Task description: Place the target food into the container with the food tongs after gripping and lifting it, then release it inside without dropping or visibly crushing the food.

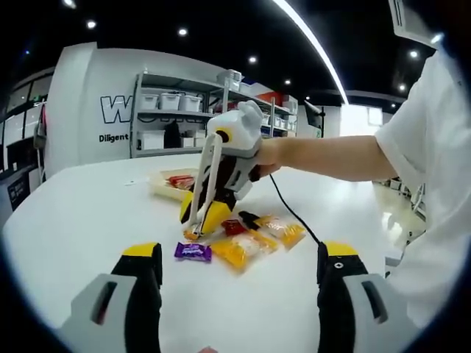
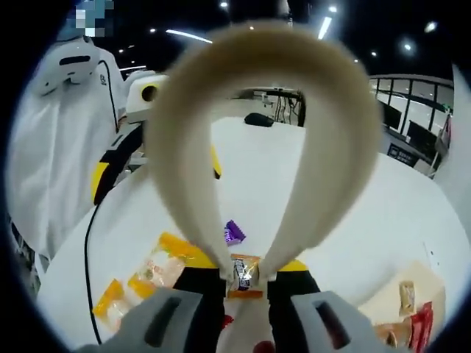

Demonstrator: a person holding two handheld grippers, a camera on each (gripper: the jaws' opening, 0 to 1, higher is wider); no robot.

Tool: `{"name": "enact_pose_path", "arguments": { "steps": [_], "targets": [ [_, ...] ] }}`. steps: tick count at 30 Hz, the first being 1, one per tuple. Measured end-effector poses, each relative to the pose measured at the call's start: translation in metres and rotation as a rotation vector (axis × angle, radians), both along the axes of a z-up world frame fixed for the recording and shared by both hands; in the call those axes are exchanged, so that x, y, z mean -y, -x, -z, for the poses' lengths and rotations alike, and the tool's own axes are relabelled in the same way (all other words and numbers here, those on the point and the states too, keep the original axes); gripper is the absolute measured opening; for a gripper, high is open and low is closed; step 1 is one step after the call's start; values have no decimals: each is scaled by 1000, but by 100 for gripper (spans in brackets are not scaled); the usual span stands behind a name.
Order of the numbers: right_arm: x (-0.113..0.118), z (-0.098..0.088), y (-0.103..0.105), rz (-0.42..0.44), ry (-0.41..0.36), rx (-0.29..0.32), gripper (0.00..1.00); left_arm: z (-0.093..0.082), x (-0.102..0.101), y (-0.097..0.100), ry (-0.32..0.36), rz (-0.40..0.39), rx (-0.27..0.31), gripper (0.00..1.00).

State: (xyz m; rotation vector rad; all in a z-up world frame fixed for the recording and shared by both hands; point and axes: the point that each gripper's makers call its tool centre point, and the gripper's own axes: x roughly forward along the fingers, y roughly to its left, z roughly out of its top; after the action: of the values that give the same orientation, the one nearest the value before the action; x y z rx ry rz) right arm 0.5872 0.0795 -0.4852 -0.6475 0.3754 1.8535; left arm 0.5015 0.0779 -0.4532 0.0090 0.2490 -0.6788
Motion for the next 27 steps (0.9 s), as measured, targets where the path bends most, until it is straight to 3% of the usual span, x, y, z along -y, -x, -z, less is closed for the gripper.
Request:
{"name": "enact_pose_path", "arguments": {
  "steps": [10,27],
  "targets": [
    [28,-26,-3,43,-25,21,15,-2,5,0,-3,10,4,86],
    [83,-57,-40,208,-35,56,15,-4,11,0,-8,25,7,86]
  ]
}}
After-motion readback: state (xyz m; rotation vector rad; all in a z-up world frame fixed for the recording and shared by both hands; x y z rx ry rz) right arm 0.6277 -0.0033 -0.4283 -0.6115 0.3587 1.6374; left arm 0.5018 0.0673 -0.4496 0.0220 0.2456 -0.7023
